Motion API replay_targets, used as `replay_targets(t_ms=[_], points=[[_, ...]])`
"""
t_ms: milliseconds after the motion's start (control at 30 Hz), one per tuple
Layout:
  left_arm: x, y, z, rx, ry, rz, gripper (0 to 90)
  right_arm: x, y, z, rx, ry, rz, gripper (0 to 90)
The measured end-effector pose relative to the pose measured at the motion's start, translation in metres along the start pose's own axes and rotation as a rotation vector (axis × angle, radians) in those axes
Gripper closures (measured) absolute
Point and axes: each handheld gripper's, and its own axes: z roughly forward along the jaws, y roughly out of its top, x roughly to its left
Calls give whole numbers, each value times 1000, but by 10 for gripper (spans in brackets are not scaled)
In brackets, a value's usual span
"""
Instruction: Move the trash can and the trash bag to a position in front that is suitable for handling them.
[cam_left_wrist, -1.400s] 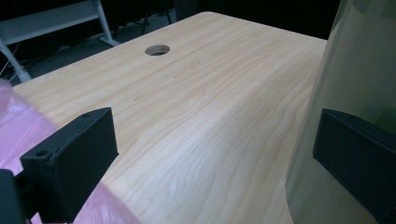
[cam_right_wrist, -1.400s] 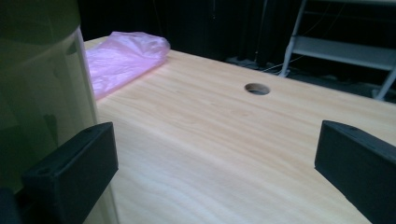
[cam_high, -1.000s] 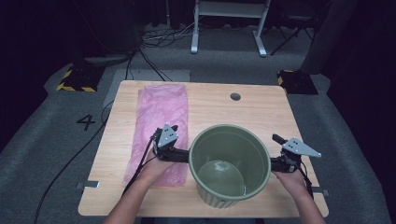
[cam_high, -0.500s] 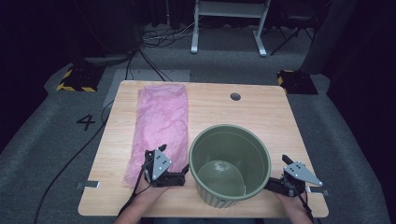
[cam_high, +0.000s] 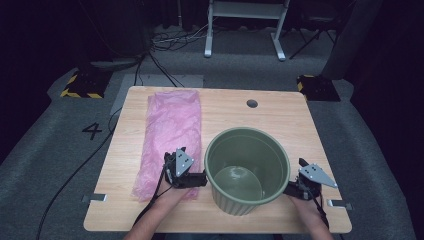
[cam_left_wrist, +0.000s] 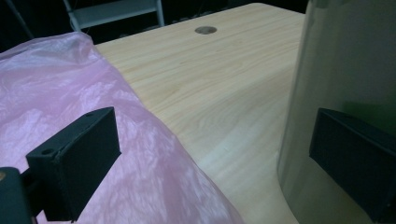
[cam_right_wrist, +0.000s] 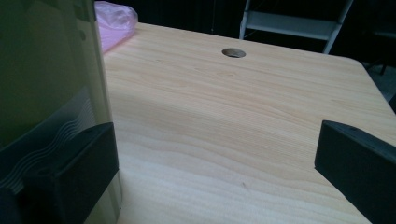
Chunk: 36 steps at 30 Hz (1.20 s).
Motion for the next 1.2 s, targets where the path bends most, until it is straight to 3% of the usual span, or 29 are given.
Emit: replay_targets(t_ms=[100,167,233,300,467,600,767,967,1100,1200], points=[[6,4,12,-3,13,-26,24,-6,3,12,8,5,37,0],[10,5,20,-11,4,-98,35,-10,5,19,7,4,54,0],[11,5,26,-19,10,-127,40,-12,6,23,10,-1,60,0],[10,8,28,-18,28,-104,28,-15,6,23,2,0,99,0],[18,10,23,-7,13,-115,25,-31,-4,11,-11,0,160,0],[24,8,12,14,15,-78,22,-40,-16,-3,-15,-20,179,0],[33,3,-1,23,33,-64,20,-45,-29,-17,-19,-37,178,0],[58,-11,-18,48,89,-96,16,-56,-47,-36,-64,-48,200,0],[79,-21,-22,98,114,-143,10,-59,-53,-36,-45,-54,201,0],[87,-30,-22,92,113,-157,10,-60,-56,-34,-35,-55,203,0]])
